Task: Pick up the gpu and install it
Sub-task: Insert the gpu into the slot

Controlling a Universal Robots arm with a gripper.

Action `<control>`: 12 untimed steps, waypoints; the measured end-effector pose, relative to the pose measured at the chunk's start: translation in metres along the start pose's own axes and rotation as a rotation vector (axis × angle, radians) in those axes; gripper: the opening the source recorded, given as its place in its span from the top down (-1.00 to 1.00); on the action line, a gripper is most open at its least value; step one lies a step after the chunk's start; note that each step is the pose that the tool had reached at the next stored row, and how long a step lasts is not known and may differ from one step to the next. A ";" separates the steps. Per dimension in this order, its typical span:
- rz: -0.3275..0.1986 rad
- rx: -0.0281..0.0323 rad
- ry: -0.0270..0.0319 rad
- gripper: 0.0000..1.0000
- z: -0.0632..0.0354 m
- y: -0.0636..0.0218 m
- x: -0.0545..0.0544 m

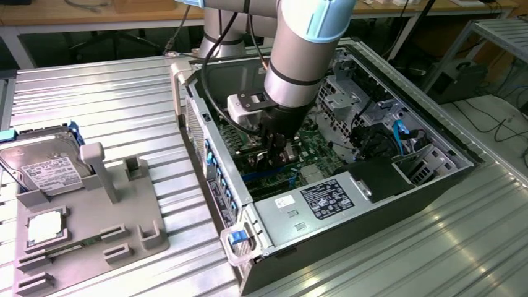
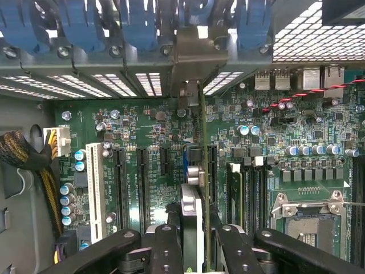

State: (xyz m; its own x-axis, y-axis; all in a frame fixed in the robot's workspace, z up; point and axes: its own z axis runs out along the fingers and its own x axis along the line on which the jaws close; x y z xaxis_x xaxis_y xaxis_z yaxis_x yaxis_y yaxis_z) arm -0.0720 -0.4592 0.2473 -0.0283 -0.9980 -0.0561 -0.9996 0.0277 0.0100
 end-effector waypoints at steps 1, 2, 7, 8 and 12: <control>0.000 0.0000 -0.0001 0.44 0.0000 0.0000 0.000; 0.000 0.0001 -0.0002 0.44 0.0001 0.0000 0.000; 0.000 0.0013 -0.0003 0.44 -0.0008 0.0016 0.000; 0.000 0.0014 -0.0003 0.44 -0.0008 0.0017 0.000; 0.000 0.0015 -0.0003 0.44 -0.0008 0.0018 0.000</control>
State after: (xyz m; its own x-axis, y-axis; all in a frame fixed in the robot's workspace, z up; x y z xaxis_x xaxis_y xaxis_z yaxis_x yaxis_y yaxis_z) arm -0.0738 -0.4592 0.2481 -0.0282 -0.9980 -0.0564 -0.9996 0.0278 0.0085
